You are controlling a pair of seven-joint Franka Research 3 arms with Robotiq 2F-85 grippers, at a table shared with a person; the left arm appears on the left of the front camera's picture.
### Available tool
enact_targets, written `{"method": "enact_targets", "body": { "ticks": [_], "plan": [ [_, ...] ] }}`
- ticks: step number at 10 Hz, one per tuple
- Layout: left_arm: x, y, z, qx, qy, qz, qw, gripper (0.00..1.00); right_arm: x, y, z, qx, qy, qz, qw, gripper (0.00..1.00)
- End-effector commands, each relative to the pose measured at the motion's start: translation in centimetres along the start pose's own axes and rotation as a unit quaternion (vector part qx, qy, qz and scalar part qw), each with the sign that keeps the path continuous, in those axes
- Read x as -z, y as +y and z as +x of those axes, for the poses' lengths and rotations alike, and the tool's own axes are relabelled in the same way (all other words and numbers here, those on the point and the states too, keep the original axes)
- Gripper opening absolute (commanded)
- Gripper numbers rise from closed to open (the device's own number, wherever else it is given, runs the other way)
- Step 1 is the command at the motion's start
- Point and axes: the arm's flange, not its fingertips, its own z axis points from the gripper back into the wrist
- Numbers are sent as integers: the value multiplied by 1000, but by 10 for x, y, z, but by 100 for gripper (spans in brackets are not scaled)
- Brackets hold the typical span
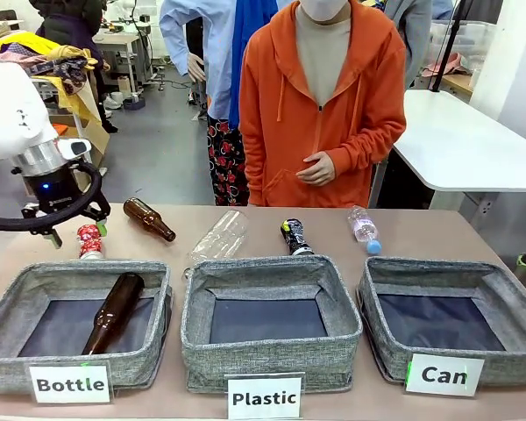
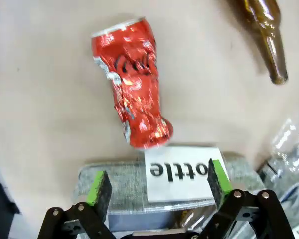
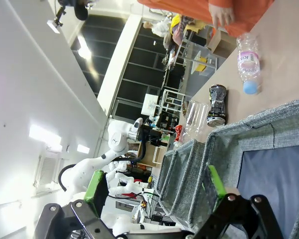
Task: Sort the can waste into the basket.
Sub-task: Pick up the can waste from the table and place it in the right Fabric basket.
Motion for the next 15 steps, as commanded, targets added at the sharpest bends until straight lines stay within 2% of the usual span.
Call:
{"method": "enact_targets", "body": {
  "ticks": [1, 3, 6, 9, 10, 11, 12, 14, 15],
  "plan": [
    [12, 5, 23, -61, -19, 9, 998, 100, 0, 3, 1, -3, 0, 4, 1000, 100],
    [33, 11, 33, -98, -61, 22, 993, 100, 0, 3, 1, -3, 0, 4, 1000, 100],
    [56, 11, 38, -136, -60, 29, 988, 100, 0, 3, 1, -3, 0, 4, 1000, 100],
    [57, 12, 37, -158, -74, 29, 984, 100, 0, 3, 1, -3, 0, 4, 1000, 100],
    [57, 13, 38, -160, -76, 30, 984, 49, 0, 3, 1, -3, 0, 4, 1000, 100],
    [56, 13, 37, -162, -81, 33, 983, 42, 0, 3, 1, -3, 0, 4, 1000, 100],
    [56, 14, 38, -159, -84, 35, 983, 0, 0, 3, 1, -3, 0, 4, 1000, 100],
    [54, 12, 38, -155, -94, 27, 983, 0, 0, 3, 1, -3, 0, 4, 1000, 100],
    [51, 10, 36, -153, -101, 22, 983, 14, 0, 3, 1, -3, 0, 4, 1000, 100]
  ]
}}
